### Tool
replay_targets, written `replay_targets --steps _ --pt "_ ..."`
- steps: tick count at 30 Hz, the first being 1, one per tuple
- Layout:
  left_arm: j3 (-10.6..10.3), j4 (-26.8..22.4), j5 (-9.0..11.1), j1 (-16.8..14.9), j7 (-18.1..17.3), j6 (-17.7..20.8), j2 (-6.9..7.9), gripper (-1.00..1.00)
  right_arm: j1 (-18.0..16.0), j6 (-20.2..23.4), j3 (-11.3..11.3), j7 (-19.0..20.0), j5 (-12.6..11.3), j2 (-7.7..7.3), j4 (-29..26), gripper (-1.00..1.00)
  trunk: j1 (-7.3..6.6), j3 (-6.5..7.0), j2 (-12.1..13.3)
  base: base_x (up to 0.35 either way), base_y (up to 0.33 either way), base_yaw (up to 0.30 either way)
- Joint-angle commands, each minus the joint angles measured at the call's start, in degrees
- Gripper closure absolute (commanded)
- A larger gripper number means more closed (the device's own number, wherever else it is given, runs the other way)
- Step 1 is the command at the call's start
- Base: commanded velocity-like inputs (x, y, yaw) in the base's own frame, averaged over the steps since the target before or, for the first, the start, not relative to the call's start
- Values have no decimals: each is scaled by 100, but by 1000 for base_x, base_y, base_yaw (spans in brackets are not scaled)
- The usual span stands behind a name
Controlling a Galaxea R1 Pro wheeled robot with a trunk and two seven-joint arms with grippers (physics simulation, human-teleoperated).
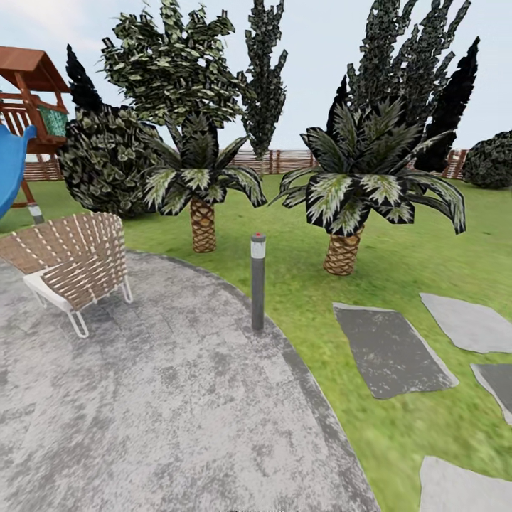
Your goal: Pick up the pesticide atomizer in the garden and spray insectifuge to fully cover both potted plants in the garden.
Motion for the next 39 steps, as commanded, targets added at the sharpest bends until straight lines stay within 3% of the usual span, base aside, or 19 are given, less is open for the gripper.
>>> replay_targets --steps 1,39 --pt "1 3 2 -2 -6 -19 -1 -100 -4 -21 15 -1 -56 -2 4 -100 22 -31 -44 0 0 -203" --pt "1 3 2 -2 -6 -16 1 -100 -4 -16 41 25 -33 15 31 -100 856 -855 -1568 0 0 -267"
